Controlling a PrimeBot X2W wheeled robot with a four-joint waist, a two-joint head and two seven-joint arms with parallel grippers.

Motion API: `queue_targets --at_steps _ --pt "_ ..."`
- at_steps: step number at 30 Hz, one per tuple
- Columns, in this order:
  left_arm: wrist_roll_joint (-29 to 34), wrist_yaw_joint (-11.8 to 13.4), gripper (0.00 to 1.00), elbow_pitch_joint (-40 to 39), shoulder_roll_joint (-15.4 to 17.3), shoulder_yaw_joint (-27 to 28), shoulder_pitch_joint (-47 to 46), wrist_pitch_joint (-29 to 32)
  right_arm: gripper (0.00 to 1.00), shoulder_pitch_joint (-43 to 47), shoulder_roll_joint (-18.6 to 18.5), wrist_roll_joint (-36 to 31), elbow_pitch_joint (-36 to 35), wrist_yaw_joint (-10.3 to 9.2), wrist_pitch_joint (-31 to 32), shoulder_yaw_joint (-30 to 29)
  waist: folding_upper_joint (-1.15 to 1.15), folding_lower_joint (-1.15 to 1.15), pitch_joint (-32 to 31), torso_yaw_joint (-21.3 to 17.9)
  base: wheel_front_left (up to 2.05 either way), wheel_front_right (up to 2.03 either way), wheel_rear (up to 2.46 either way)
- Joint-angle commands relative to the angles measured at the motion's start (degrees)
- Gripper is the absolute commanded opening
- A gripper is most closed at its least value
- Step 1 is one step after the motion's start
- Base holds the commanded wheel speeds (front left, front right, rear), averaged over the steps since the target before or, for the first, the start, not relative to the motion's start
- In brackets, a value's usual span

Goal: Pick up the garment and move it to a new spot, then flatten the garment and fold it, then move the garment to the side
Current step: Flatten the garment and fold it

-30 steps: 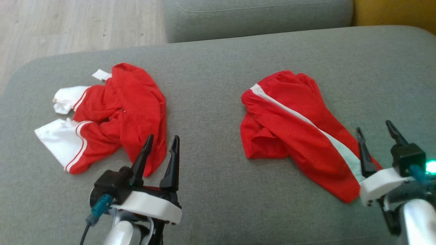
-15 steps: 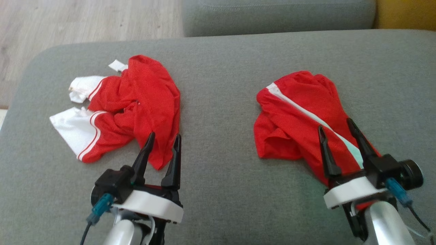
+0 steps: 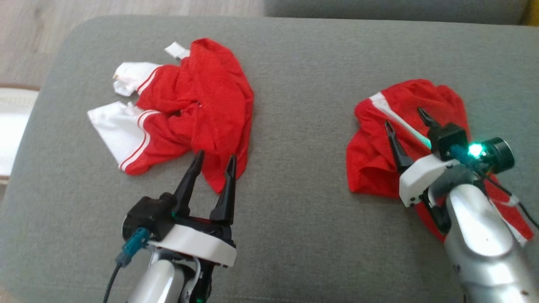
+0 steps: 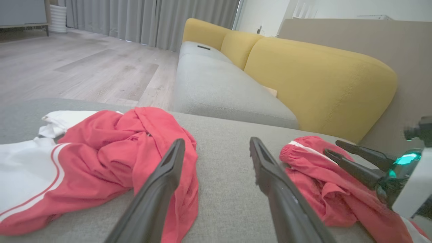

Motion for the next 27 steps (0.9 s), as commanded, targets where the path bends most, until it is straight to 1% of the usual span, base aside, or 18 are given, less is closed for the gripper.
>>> queue_targets --at_steps 1,4,5,6,8,9,10,14,17,22,27 --pt "-0.46 0.23 1.00 -1.64 -0.01 1.35 -2.75 -0.29 1.00 -3.33 -0.67 0.96 0.85 0.40 0.39 1.68 0.00 0.00 0.94 1.32 0.00 0.00 0.00" --pt "-0.67 0.39 1.00 -1.70 -0.01 1.12 -3.08 -0.29 1.00 -6.03 -1.99 0.17 5.67 0.40 0.62 1.86 0.00 0.00 1.56 2.35 0.00 0.00 0.00" --pt "-0.71 0.44 1.00 -1.74 -0.01 1.08 -3.13 -0.29 1.00 -6.69 -2.11 -0.34 7.16 0.40 0.54 1.59 0.00 0.00 1.68 2.56 0.00 0.00 0.00" --pt "-0.71 0.44 1.00 -1.74 -0.01 1.08 -3.13 -0.29 1.00 -6.69 -2.11 -0.34 7.16 0.40 0.54 1.59 0.00 0.00 1.68 2.56 0.00 0.00 0.00" --pt "-0.77 0.56 1.00 -1.80 -0.01 1.05 -3.08 -0.29 1.00 -7.61 -1.57 -0.28 10.31 0.40 0.78 1.31 0.00 0.00 1.79 2.81 0.00 0.00 0.00" --pt "-0.78 0.60 1.00 -1.81 -0.01 1.06 -3.01 -0.29 0.95 -8.01 -1.13 0.32 11.84 0.40 0.93 1.40 0.00 0.00 1.83 2.88 0.00 0.00 0.00" --pt "-0.78 0.62 1.00 -1.81 -0.01 1.10 -2.95 -0.29 0.00 -8.51 -0.97 0.69 12.90 0.40 0.55 1.56 0.00 0.00 1.86 2.90 0.00 0.00 0.00" --pt "-0.61 0.69 1.00 -1.62 -0.01 1.46 -2.84 -0.29 0.00 -11.01 -1.47 1.79 14.90 0.40 -2.71 -0.17 0.00 0.00 1.71 2.53 0.00 0.00 0.00" --pt "-0.55 0.90 1.00 -1.73 -0.01 1.90 -2.82 -0.29 0.00 -13.43 -3.03 2.66 14.39 0.40 -5.39 -3.26 0.00 0.00 1.55 1.79 0.00 0.00 0.00" --pt "-0.53 0.87 1.00 -1.97 -0.01 2.48 -2.44 -0.29 0.00 -18.06 -8.37 4.23 10.97 0.40 -7.51 -8.43 0.00 0.00 1.13 0.12 0.00 0.00 0.00" --pt "-0.61 0.75 1.00 -1.91 -0.01 2.57 -2.10 -0.29 0.00 -21.72 -13.86 3.78 6.11 0.40 -6.72 -11.33 0.00 0.00 0.03 -1.36 0.00 0.00 0.00"
